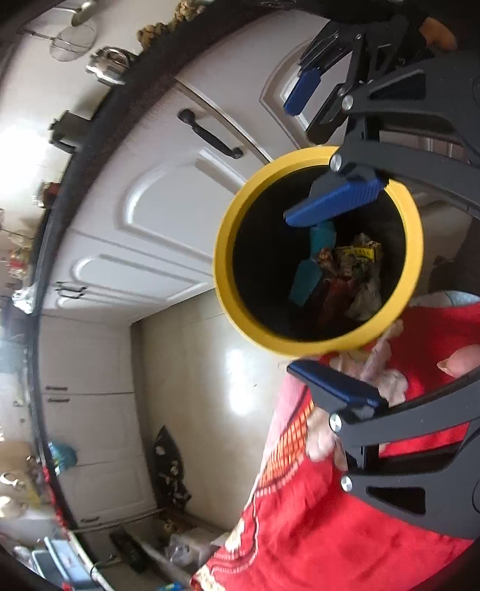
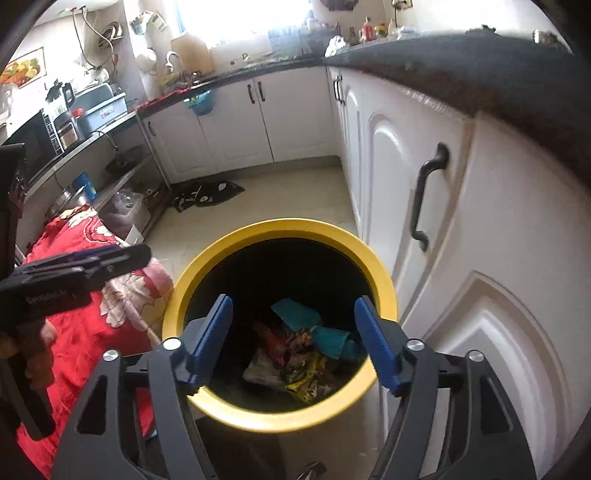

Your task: Collect trash

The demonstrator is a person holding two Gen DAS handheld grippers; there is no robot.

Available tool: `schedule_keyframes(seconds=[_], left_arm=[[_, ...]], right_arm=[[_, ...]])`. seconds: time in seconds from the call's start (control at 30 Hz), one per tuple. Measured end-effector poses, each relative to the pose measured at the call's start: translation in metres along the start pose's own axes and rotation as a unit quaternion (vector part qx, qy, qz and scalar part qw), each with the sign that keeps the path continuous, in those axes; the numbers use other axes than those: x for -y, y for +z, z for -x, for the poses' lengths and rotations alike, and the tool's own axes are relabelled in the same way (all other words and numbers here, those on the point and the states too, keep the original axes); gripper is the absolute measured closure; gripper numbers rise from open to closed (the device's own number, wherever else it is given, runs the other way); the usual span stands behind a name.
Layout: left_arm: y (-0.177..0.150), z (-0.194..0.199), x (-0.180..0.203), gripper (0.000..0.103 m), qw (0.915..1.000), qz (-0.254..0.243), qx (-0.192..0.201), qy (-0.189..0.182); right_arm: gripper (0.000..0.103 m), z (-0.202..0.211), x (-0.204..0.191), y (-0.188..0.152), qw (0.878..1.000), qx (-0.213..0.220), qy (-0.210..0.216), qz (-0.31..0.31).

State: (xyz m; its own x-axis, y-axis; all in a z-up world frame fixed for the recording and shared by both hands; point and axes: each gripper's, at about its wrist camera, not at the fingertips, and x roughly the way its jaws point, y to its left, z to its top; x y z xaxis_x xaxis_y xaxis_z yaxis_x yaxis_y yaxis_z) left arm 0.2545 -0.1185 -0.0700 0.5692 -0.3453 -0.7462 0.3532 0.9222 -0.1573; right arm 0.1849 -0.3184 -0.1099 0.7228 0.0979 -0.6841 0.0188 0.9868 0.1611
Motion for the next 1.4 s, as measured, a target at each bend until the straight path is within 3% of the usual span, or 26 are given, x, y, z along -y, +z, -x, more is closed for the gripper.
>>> schedule_keyframes(seconds=[0.13,0.37,0.73,1.07,1.4], left_arm=[[-0.005,0.034,-0.005,0.014,0.9993,0.006,0.036,0.012],[-0.025,0.089,-0.011,0.011,0.9949,0.024,0.093,0.031],[-0.072,0.136,0.003,0.011,0.9835,0.007,0.162,0.080],[-0.107,0.162,0.014,0.011,0.9744,0.027,0.201,0.096],[-0.115,0.171,0.016,0.011,0.9711,0.027,0.214,0.102]], right_arm=[[0.019,0.032,-0.012,-0.009,0.999,0.035,-0.007,0.000],[0.007,0.078,-0.034,-0.019,0.995,0.103,-0.008,0.012],[0.006,0.127,-0.052,-0.050,0.981,0.188,-0.009,0.043],[0.006,0.154,-0.060,-0.078,0.968,0.245,-0.009,0.055],[0.006,0.158,-0.068,-0.083,0.965,0.251,-0.012,0.075]])
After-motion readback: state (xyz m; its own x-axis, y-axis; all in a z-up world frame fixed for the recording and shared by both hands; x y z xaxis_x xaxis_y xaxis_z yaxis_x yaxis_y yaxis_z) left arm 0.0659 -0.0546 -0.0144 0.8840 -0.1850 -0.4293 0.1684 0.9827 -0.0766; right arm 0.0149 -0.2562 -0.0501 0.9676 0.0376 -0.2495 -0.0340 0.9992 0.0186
